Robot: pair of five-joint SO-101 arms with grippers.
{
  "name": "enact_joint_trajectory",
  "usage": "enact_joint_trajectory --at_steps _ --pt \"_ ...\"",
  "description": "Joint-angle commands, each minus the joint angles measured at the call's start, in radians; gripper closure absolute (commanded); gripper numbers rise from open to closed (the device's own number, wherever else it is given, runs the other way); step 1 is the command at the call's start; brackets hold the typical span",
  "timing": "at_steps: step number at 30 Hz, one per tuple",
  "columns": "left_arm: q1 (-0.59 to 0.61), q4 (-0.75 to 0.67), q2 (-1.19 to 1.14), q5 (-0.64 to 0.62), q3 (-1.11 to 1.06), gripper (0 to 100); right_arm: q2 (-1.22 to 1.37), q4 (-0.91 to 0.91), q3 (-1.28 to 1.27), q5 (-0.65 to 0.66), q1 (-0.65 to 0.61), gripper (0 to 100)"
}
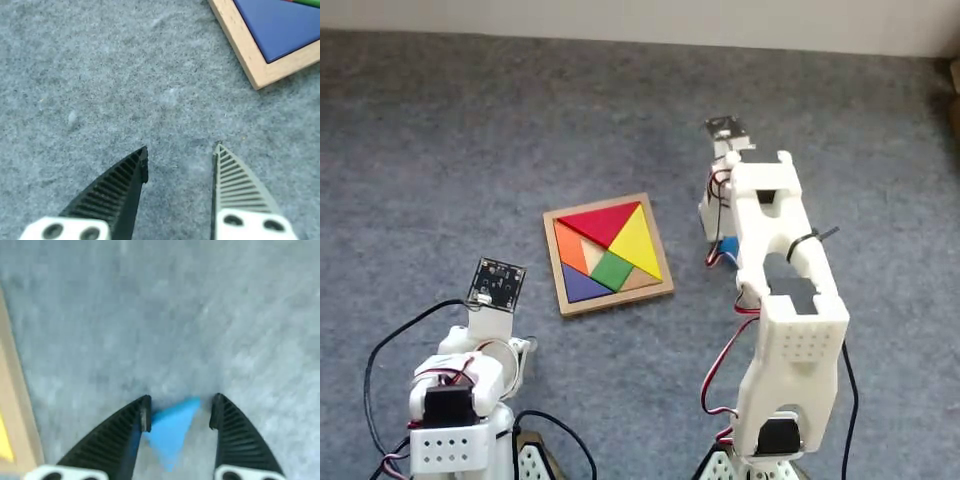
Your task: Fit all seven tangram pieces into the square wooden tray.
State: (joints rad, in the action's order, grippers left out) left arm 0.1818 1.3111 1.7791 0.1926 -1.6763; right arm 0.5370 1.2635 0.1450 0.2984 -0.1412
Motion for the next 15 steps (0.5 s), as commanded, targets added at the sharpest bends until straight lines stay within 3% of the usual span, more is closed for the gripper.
enact_joint_trajectory --at_steps 1,12,15 --pt "0.005 0.006 0.042 -0.006 -0.019 79 -0.008 0.107 0.015 0.055 -0.002 80.7" --pt "0.005 0.006 0.042 -0.006 -0.019 79 -0.008 0.208 0.015 0.081 0.001 81.3" --pt "0.005 0.006 0.042 -0.006 -0.019 79 -0.007 0.214 0.015 0.081 -0.010 87.3"
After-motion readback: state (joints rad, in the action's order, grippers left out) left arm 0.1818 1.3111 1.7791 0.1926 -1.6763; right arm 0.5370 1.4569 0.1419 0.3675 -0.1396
